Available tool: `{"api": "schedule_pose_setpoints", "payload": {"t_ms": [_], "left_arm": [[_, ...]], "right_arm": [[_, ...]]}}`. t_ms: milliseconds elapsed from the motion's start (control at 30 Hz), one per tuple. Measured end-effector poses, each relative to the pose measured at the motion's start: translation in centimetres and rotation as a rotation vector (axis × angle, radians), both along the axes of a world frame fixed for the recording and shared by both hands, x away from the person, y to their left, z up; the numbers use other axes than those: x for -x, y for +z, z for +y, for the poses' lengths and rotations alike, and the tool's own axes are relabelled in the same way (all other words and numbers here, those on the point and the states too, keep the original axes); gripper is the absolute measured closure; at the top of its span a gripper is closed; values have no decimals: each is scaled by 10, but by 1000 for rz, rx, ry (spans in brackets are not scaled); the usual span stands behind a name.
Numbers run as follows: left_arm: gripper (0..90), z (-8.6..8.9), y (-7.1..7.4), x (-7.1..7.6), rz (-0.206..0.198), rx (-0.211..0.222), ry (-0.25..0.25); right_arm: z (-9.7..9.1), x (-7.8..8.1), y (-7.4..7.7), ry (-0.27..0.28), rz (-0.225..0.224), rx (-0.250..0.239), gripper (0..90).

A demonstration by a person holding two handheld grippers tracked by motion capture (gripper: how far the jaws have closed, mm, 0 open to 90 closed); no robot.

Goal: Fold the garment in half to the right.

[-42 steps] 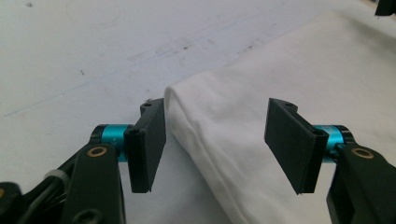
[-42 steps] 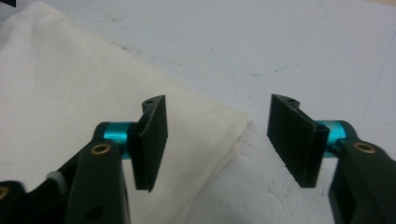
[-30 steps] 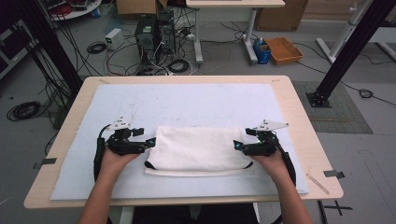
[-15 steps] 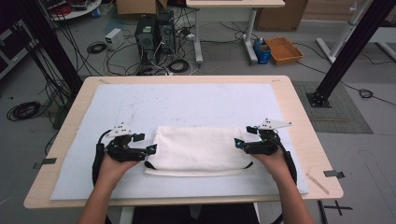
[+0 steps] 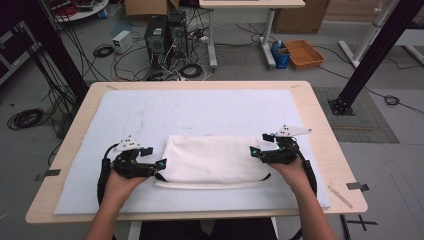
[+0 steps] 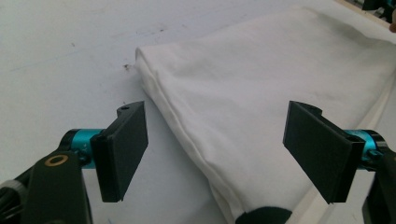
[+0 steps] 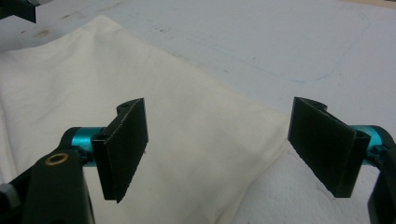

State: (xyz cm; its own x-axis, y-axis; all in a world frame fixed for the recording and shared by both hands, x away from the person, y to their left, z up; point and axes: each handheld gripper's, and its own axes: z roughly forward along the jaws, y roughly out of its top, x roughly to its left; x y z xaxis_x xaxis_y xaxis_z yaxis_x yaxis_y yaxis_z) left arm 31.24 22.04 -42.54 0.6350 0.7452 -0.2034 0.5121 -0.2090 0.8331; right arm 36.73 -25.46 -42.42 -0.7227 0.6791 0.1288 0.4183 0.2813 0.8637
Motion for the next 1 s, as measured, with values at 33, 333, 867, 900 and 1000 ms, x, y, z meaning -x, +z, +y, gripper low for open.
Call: {"api": "schedule_pose_setpoints", "payload": {"t_ms": [33,333,867,900,1000], "left_arm": [[221,0,-1,1,6,2,7],[301,-10,-16,14,88,-54,-2],[457,-26,-22,39,79,-161,-76],[457,-28,-22,39,78,-163,-79],[456,-33,-22,40,65,-195,-82]], "right_arm": [[2,-1,0,4,1,-1,205],[9,-6,-1,14,7,3,205],[19,-12,-1,25,5,27,205],[19,-12,-1,21,7,27,205],[18,-12,0,21,6,26,206]]}}
